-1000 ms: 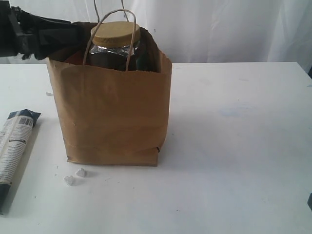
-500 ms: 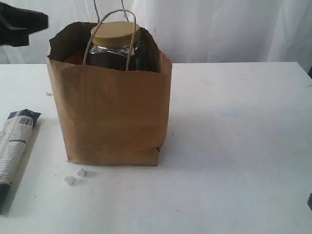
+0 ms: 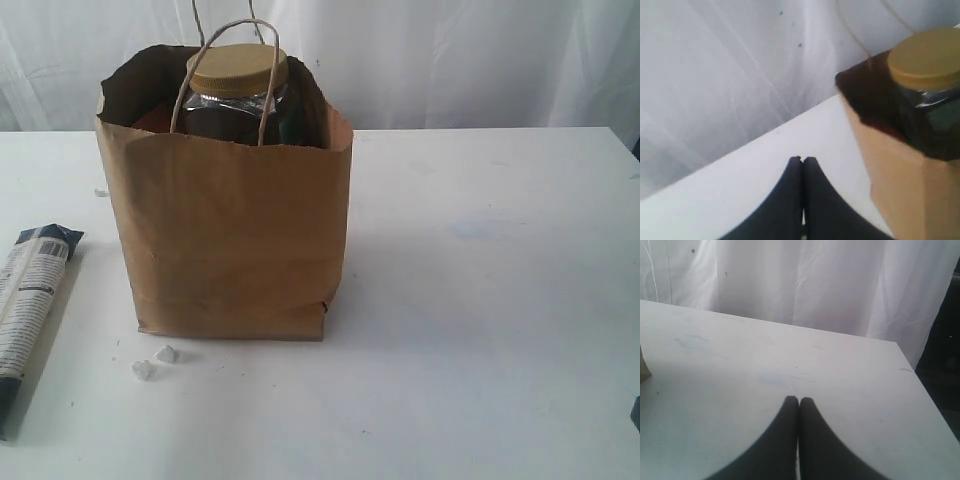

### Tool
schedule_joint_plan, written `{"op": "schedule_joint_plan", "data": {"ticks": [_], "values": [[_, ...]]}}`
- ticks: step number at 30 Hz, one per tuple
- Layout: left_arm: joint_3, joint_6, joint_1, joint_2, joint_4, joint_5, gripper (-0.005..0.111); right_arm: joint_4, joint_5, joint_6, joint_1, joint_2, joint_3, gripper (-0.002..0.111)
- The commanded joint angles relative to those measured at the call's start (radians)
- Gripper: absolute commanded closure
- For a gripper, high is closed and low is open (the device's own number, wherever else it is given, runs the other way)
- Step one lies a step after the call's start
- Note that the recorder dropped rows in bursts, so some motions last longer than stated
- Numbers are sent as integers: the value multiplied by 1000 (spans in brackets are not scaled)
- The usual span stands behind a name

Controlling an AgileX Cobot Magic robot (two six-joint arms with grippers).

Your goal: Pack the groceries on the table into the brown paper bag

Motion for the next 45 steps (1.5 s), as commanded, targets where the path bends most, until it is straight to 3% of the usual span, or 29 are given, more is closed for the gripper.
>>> {"op": "schedule_joint_plan", "data": {"ticks": [1, 3, 5, 10, 15, 19, 23, 27, 34, 40, 45], "values": [[-3, -434, 115, 59, 230, 49, 107, 3, -6, -8, 2, 4, 2, 108], [-3, -588, 180, 104, 266, 124, 107, 3, -6, -8, 2, 4, 2, 108], [-3, -612, 214, 151, 255, 197, 107, 3, -6, -8, 2, 4, 2, 108], [-3, -536, 199, 171, 216, 254, 107, 3, -6, -8, 2, 4, 2, 108], [-3, -432, 104, 134, 136, 266, 107, 3, -6, -8, 2, 4, 2, 108], [-1, -114, -46, 147, -3, 355, 107, 3, -6, -8, 2, 4, 2, 108], [85, -31, -147, 180, -9, 338, 107, 5, -6, -8, 2, 4, 2, 108], [217, -37, -157, 208, -40, 231, 107, 3, -6, -8, 2, 4, 2, 108], [425, -26, -157, 229, -285, -59, 107, 3, -6, -8, 2, 4, 2, 108], [428, 27, -179, 230, -291, -36, 107, 3, -6, -8, 2, 4, 2, 108], [428, 216, -263, 256, -291, 59, 107, 3, -6, -8, 2, 4, 2, 108]]}}
